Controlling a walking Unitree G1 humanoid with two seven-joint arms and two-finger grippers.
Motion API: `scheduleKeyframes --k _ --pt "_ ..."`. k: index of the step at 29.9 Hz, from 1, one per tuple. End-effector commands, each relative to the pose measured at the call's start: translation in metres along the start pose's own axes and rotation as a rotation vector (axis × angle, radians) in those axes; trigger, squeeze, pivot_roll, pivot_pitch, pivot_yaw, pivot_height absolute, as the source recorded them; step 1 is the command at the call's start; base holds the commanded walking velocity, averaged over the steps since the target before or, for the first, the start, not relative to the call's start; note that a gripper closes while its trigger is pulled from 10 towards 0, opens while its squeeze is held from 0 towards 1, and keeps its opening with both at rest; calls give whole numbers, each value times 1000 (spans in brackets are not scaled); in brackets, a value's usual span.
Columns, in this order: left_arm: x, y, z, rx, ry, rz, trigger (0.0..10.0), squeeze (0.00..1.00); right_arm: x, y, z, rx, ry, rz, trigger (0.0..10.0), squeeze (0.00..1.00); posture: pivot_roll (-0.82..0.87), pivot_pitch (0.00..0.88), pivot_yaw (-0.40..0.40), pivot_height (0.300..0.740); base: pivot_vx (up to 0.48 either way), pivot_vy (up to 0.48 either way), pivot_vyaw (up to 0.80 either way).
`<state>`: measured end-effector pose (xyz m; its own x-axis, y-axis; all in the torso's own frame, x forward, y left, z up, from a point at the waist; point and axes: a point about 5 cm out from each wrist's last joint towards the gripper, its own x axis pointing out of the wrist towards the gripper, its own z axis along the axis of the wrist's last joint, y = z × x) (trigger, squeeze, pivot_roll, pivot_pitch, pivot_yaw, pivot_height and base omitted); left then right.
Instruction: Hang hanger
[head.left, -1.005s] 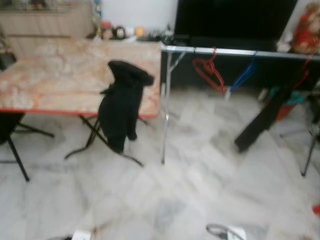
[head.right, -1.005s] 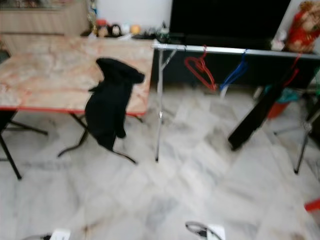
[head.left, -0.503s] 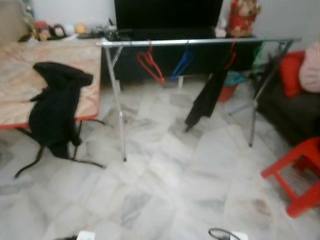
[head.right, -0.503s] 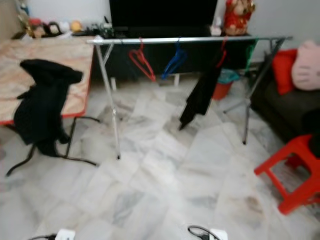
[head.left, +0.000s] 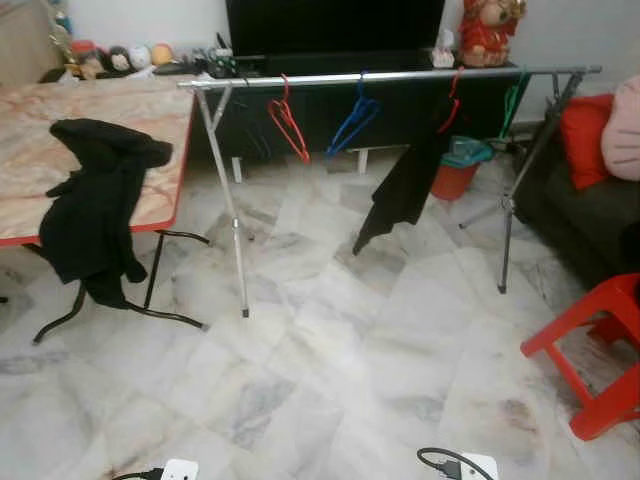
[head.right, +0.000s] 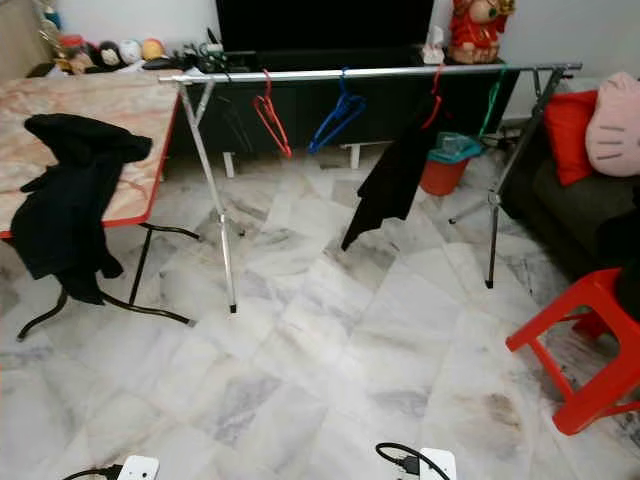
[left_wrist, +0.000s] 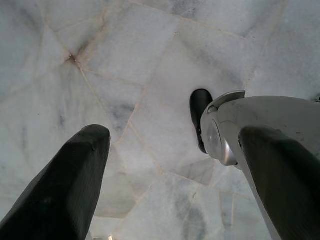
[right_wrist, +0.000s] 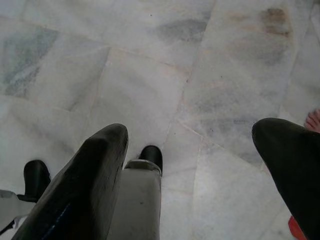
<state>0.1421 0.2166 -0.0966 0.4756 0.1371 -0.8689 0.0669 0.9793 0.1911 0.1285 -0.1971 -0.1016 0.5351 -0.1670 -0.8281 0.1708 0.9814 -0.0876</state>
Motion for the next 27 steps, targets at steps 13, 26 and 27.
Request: scheduleKeyframes --k 13,26,27 --pt "0 -1 -3 -1 9 -9 10000 0 0 -3 -2 -22 8 3 10000 0 56 0 -21 740 260 0 0" --pt "0 -1 -2 5 8 -9 10000 0 0 -2 -3 -21 15 7 10000 0 54 0 -20 740 350 0 0" --pt "0 -1 -1 5 7 -9 10000 0 0 -3 -3 -24 17 8 10000 0 54 0 -20 740 352 0 0"
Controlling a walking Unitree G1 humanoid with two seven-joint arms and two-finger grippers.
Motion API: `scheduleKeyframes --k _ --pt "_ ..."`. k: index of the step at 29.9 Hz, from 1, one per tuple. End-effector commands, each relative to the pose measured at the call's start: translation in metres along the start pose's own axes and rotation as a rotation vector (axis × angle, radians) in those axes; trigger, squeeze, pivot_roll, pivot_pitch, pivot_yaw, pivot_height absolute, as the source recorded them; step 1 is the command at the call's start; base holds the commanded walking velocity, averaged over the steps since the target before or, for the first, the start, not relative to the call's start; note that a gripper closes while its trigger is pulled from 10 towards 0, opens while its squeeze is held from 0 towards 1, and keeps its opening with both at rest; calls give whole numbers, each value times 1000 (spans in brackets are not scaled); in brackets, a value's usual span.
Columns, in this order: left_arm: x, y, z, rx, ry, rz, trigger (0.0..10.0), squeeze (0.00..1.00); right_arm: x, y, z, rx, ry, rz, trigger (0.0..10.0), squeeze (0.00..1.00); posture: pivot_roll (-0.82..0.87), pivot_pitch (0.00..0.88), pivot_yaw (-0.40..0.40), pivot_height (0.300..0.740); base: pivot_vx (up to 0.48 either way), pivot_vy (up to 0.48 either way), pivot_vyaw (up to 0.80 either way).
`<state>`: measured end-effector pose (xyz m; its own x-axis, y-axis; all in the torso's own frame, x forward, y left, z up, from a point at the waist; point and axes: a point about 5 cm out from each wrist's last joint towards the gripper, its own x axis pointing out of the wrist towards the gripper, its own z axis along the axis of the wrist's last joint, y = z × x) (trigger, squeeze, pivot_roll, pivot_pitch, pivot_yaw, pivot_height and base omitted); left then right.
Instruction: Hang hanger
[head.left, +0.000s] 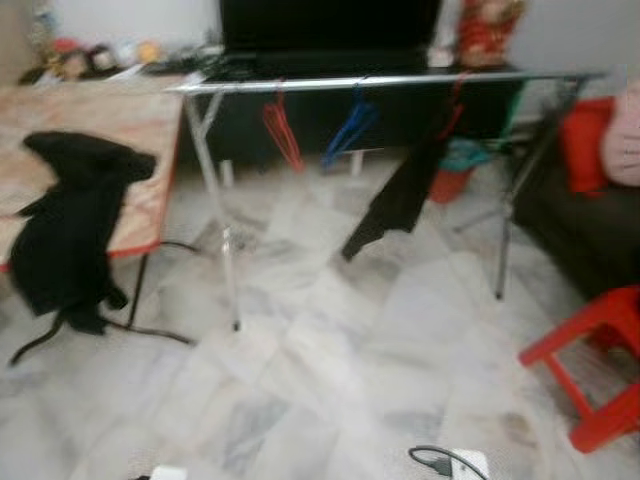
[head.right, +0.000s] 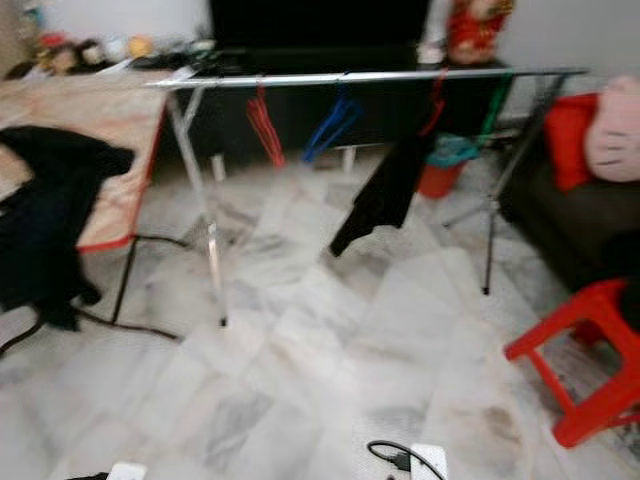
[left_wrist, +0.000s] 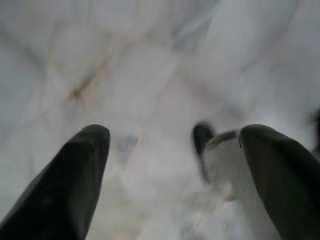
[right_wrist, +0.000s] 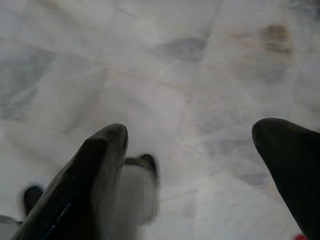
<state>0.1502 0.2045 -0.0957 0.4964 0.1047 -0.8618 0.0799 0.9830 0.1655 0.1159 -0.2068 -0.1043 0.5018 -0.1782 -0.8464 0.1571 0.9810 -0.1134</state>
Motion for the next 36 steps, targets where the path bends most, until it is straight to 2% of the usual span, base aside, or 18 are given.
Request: scheduleKeyframes --k 1,19,23,36 --pt "-2 9 -10 6 33 19 10000 0 2 9 9 1 -21 22 10000 0 54 0 -20 740 352 0 0" --pt "-1 6 -8 4 24 13 10000 0 2 8 8 -11 -11 20 10000 0 54 0 -23 740 360 0 0" --pt "-1 5 -7 3 22 14 10000 0 2 8 8 -11 -10 22 10000 0 56 0 -24 740 366 0 -713" --pt "-1 4 -6 2 20 13 10000 0 2 8 9 1 -27 19 10000 0 57 0 -24 740 366 0 0"
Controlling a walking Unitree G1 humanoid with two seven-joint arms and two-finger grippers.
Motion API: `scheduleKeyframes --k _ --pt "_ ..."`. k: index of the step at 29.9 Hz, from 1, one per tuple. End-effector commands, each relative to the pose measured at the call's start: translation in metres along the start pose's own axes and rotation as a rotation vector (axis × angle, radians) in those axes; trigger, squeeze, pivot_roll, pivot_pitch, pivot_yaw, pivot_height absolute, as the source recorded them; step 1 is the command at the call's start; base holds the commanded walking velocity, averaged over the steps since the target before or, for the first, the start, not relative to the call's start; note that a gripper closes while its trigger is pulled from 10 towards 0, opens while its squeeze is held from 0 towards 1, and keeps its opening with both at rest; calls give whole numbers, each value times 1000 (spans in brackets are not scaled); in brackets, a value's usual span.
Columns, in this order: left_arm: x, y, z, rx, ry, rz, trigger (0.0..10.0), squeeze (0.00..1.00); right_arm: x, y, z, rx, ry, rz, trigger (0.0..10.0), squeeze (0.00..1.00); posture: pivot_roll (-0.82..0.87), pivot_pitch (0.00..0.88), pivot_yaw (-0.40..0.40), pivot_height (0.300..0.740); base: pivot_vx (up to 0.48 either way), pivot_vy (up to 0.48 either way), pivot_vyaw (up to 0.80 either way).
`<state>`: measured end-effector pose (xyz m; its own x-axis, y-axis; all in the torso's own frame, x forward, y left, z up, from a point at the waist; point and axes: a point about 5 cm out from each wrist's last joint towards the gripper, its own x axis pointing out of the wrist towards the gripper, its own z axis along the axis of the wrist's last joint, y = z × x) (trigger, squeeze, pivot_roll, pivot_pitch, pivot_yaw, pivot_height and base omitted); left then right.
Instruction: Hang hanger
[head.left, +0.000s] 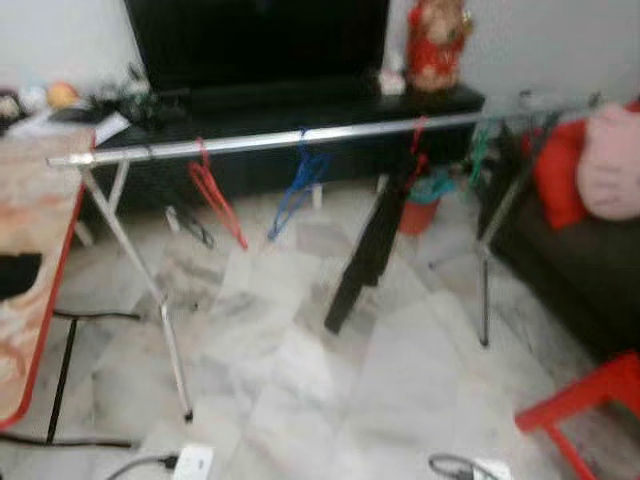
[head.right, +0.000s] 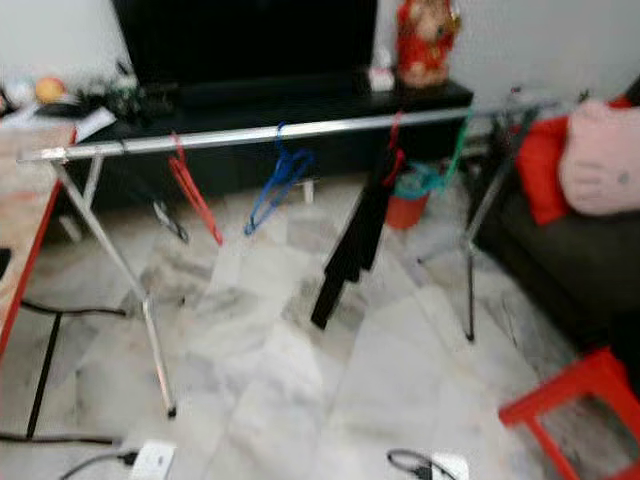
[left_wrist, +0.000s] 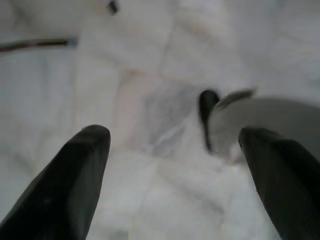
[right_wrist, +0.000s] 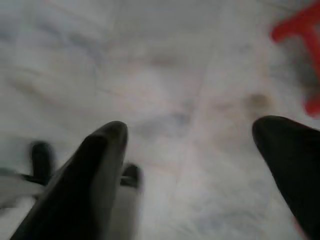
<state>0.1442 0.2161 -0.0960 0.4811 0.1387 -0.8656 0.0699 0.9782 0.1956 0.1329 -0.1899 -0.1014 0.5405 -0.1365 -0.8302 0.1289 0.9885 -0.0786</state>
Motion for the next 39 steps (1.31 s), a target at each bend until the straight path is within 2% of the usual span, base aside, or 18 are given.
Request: scheduleKeyframes --k 1,25,39 --pt "0 -7 1 -4 0 -18 10000 0 -2 -11 -6 5 11 -26 10000 0 57 0 -24 740 368 0 0" --pt "0 -5 2 0 -5 -16 10000 0 -1 -10 -4 9 0 -27 10000 0 57 0 -23 740 359 0 0" --pt "0 -6 2 -14 -9 -18 10000 0 -2 -10 -4 12 1 -26 10000 0 60 0 -24 740 0 0 0"
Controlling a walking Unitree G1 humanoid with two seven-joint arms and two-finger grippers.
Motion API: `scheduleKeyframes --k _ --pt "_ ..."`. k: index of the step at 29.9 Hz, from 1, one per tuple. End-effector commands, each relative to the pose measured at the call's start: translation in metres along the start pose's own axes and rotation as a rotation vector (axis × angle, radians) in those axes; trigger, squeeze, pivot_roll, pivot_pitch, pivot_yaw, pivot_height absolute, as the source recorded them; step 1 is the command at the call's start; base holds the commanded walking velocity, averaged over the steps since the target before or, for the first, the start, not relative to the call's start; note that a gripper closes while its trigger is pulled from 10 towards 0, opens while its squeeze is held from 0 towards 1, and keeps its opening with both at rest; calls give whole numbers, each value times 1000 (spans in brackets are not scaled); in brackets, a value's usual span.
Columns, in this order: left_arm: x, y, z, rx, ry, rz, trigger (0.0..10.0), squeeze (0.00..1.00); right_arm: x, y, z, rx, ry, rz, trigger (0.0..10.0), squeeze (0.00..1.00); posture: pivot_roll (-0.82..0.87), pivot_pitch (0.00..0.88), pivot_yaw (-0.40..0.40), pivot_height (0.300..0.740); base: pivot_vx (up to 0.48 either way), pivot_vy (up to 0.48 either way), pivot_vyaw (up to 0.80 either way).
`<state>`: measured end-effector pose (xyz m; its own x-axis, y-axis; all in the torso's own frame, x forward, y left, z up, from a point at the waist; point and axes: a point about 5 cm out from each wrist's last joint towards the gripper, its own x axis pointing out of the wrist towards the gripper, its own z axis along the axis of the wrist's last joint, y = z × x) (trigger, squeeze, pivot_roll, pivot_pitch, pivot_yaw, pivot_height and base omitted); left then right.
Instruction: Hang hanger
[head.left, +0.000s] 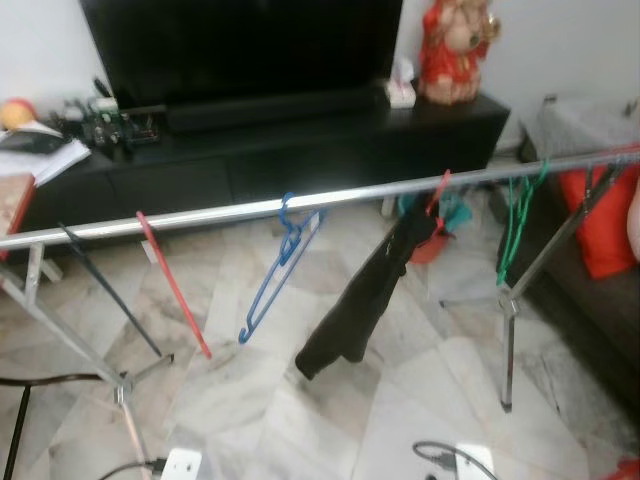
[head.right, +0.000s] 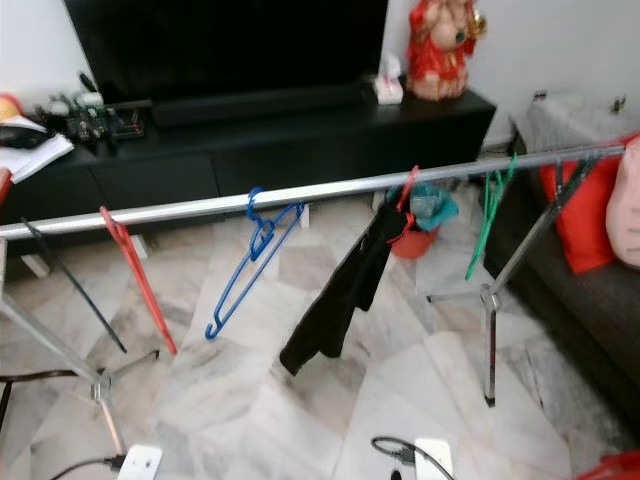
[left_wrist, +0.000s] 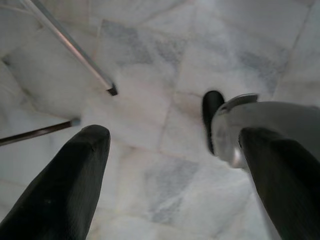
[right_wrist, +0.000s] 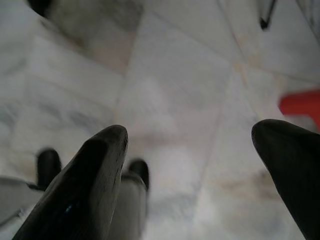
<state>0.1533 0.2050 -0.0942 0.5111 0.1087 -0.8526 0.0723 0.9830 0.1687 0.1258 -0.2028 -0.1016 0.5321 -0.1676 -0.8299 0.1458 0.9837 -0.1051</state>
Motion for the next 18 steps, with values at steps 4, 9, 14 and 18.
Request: scheduleKeyframes --k 4,9,14,18 --pt "-1 5 -8 -7 28 10 10000 0 0 4 1 15 -3 6 10000 0 60 0 -23 740 0 0 0" --pt "-1 7 -8 -6 27 12 10000 0 0 4 -1 31 2 10 10000 0 60 0 -21 740 0 178 -124" --pt "-2 10 -8 0 30 14 10000 0 0 4 -1 18 0 12 10000 0 58 0 -20 740 0 301 -720" --pt "-2 14 -9 3 32 18 10000 0 0 4 0 14 -6 16 10000 0 58 0 -20 740 0 264 0"
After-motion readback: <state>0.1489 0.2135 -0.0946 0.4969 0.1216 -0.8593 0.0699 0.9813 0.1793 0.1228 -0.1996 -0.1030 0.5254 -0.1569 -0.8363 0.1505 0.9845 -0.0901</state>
